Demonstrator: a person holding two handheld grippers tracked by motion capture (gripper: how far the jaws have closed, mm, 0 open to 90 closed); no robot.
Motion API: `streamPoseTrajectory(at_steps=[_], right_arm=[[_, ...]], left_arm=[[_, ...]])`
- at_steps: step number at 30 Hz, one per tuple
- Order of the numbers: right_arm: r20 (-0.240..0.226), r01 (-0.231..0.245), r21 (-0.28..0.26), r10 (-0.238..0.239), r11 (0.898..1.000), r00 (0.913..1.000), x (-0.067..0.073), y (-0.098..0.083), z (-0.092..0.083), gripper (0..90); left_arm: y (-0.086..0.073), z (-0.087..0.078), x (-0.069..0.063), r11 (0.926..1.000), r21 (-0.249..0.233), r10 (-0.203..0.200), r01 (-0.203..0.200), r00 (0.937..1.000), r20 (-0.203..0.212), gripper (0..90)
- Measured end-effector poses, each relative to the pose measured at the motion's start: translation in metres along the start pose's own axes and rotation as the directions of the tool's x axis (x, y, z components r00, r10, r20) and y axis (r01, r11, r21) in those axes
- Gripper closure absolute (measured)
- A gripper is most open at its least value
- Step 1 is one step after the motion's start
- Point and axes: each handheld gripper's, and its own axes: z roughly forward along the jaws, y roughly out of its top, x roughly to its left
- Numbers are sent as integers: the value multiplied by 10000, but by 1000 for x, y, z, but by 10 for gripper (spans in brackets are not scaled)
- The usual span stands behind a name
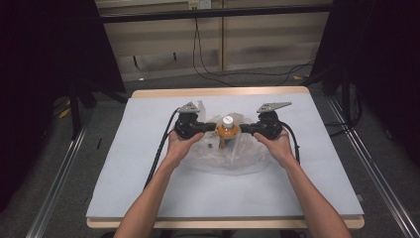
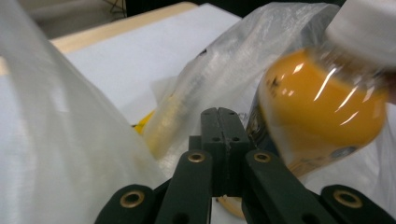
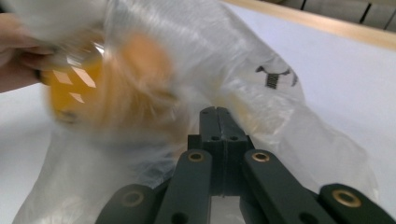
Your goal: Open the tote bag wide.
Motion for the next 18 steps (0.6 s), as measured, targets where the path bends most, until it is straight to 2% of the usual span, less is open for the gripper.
streamPoseTrajectory(at_steps=[1, 4, 5, 9, 11, 12, 13, 16, 18], right_arm=[[53, -111, 260, 110, 9996, 9999, -7, -6, 5, 900], [177, -314, 478, 305, 9984, 9994, -13, -12, 7, 900], [381, -487, 874, 455, 9950, 9982, -20, -18, 11, 900], [541, -765, 1164, 706, 9903, 9960, -26, -21, 14, 900], [738, -650, 1613, 537, 9848, 9958, -28, -24, 18, 900], [738, -650, 1613, 537, 9848, 9958, -28, -24, 18, 900], [950, -706, 1935, 529, 9786, 9941, -32, -29, 20, 900], [1121, -933, 2044, 714, 9744, 9911, -38, -36, 19, 900], [1093, -1236, 1754, 1054, 9767, 9884, -43, -40, 15, 900]], left_arm=[[-7, 3, 1, 9997, 236, -38, 38, 10000, -6, 900], [-14, 4, 3, 9987, 513, 14, -9, 10000, -93, 900], [-21, 4, 5, 9968, 801, 48, -39, 9999, -113, 900], [-31, -1, 9, 9957, 924, -102, 113, 9999, -123, 900], [-37, -3, 10, 9942, 1069, -77, 86, 9999, -82, 900], [-39, -4, 10, 9904, 1379, 72, -56, 9999, -113, 900], [-42, -5, 9, 9876, 1564, 174, -157, 9998, -97, 900], [-49, -7, 8, 9858, 1664, 236, -236, 9997, 20, 900], [-55, -6, 8, 9834, 1791, 277, -289, 9996, 94, 900]])
